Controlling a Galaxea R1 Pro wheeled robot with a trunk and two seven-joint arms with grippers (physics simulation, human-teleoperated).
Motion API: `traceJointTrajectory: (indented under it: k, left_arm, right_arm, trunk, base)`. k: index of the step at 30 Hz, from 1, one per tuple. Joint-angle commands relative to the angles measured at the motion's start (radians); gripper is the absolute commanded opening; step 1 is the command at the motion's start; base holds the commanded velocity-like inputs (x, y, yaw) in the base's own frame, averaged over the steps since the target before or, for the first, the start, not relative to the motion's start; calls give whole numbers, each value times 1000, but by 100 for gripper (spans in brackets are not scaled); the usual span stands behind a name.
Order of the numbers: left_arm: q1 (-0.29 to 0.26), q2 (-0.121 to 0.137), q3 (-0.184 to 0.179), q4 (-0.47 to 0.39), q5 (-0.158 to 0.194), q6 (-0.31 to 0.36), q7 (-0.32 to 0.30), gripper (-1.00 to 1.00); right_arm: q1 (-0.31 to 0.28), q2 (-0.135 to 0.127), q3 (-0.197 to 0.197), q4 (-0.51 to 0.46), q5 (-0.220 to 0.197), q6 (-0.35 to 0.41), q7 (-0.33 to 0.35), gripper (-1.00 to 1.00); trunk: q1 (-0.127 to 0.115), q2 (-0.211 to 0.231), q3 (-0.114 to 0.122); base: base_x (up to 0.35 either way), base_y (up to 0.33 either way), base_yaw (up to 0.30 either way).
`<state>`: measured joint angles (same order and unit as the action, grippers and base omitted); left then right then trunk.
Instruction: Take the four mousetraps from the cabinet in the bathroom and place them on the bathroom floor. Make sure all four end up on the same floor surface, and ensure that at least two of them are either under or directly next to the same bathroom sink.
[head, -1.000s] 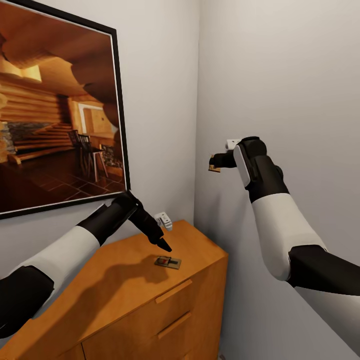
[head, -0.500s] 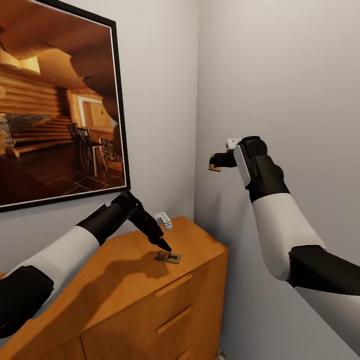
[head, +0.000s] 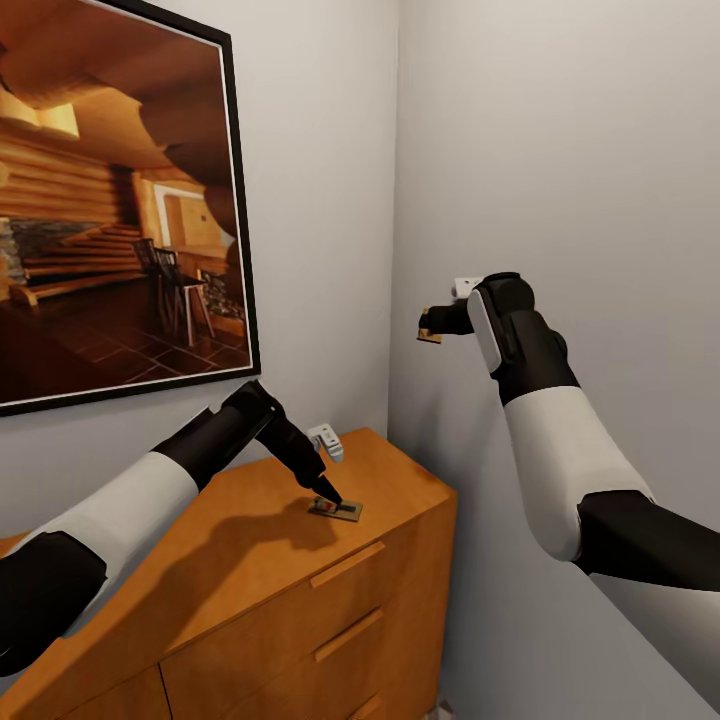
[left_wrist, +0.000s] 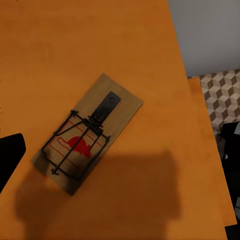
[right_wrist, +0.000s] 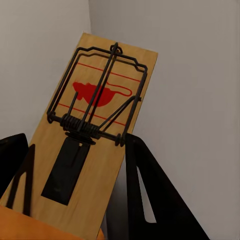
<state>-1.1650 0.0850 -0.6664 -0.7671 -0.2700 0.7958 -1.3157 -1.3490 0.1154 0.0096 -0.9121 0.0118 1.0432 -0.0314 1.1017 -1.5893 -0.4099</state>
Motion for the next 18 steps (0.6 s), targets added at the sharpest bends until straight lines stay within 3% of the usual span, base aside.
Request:
traceJointTrajectory:
  k: [1, 18]
  left_arm:
    - [-1, 0, -1, -2, -6, 10, -7, 100]
    - [-1, -1, 6, 3, -7, 13, -6, 100]
  right_arm:
    - [-1, 0, 1, -1, 1, 4, -4, -100]
    - [-1, 1, 3, -1, 0, 4, -4, -100]
  trunk:
    - [0, -1, -1]
    - [0, -1, -1]
  base:
    - [0, 0, 0]
    - [0, 0, 0]
